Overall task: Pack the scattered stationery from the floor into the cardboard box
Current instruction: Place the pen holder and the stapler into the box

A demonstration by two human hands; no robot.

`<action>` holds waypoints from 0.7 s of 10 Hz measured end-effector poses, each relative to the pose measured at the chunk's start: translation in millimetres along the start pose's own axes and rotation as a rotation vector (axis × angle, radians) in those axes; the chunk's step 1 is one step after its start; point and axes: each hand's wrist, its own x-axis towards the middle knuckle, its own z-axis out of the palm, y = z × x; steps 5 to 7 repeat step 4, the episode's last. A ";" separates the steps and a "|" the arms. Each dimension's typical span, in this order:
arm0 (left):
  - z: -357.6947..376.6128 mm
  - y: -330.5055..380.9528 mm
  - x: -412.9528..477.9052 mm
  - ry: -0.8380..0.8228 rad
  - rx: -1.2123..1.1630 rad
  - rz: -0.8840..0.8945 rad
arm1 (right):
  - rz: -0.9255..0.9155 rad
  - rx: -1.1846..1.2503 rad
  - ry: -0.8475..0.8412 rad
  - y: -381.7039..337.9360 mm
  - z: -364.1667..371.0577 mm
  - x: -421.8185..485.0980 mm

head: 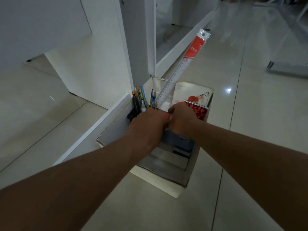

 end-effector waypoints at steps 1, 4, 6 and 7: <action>-12.2 -4.8 8.9 0.190 -0.113 -0.091 | -0.063 0.016 0.053 -0.5 -17.1 -1.9; -13.1 -28.4 11.1 0.239 -0.297 0.115 | -0.291 -0.123 0.180 9.2 -40.3 -36.9; -13.1 -28.4 11.1 0.239 -0.297 0.115 | -0.291 -0.123 0.180 9.2 -40.3 -36.9; -13.1 -28.4 11.1 0.239 -0.297 0.115 | -0.291 -0.123 0.180 9.2 -40.3 -36.9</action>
